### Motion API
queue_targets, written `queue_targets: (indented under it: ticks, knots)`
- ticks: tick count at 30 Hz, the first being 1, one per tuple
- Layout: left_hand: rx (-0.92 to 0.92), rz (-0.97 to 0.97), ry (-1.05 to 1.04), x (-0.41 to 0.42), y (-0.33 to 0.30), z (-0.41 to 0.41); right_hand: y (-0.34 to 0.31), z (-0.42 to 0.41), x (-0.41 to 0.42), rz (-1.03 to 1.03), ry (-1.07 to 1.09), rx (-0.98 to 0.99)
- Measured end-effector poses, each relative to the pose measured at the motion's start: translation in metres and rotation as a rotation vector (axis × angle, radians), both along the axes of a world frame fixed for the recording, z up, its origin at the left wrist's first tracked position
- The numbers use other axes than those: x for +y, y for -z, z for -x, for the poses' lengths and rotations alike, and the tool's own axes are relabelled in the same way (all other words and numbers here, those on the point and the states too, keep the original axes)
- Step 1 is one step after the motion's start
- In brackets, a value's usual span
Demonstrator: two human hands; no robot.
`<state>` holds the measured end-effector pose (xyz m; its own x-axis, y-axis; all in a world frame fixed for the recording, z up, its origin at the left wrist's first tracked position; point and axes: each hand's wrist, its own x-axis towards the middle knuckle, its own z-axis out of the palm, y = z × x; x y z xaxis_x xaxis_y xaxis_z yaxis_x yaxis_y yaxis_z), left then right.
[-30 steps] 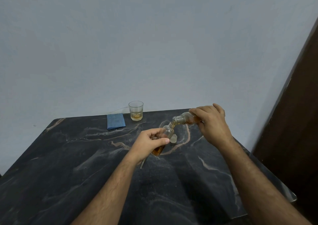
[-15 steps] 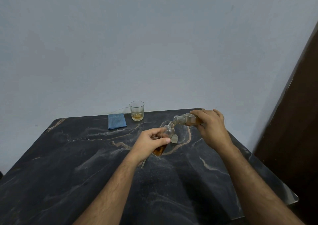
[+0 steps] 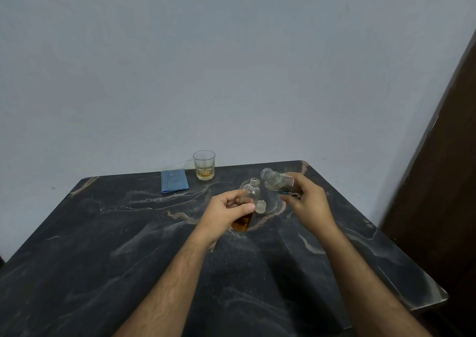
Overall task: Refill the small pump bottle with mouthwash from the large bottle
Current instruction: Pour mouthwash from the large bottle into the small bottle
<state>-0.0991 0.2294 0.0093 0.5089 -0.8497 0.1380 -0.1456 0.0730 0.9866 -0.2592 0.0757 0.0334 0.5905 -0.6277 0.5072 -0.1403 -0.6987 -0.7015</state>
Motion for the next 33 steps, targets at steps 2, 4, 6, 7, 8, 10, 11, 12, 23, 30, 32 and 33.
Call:
queue_targets:
  ticks: [2, 4, 6, 7, 8, 10, 11, 12, 23, 30, 32, 33]
  knots:
    - [0.017, 0.001, -0.014, -0.001, 0.001, -0.001, 0.003, -0.002, 0.001, -0.130, -0.013, -0.032]
    - [0.030, 0.000, -0.041, -0.001, 0.003, -0.002, 0.008, -0.004, -0.001, -0.254, -0.006, -0.071]
    - [0.037, -0.001, -0.065, -0.001, 0.005, -0.003, 0.015, -0.006, -0.005, -0.360, 0.043, -0.072]
    - [0.039, -0.002, -0.076, 0.000, 0.007, -0.004, 0.020, -0.006, -0.007, -0.410, 0.070, -0.062]
    - [0.041, -0.003, -0.088, 0.000, 0.008, -0.005, 0.024, -0.006, -0.010, -0.460, 0.093, -0.056]
    - [0.045, -0.006, -0.114, 0.001, 0.011, -0.007, 0.031, -0.006, -0.015, -0.556, 0.124, -0.066]
    - [0.043, -0.009, -0.127, 0.001, 0.013, -0.008, 0.034, -0.006, -0.016, -0.593, 0.134, -0.074]
    - [0.039, -0.011, -0.138, 0.002, 0.014, -0.009, 0.038, -0.006, -0.018, -0.620, 0.142, -0.082]
    - [0.071, -0.022, -0.182, 0.003, 0.021, -0.007, 0.054, -0.012, -0.027, -0.712, 0.210, -0.120]
    - [0.085, -0.023, -0.193, 0.003, 0.022, -0.007, 0.057, -0.010, -0.027, -0.709, 0.195, -0.116]
    - [0.086, -0.022, -0.197, 0.003, 0.024, -0.007, 0.059, -0.009, -0.028, -0.708, 0.184, -0.112]
    - [0.088, -0.023, -0.199, 0.003, 0.026, -0.008, 0.060, -0.009, -0.028, -0.704, 0.180, -0.112]
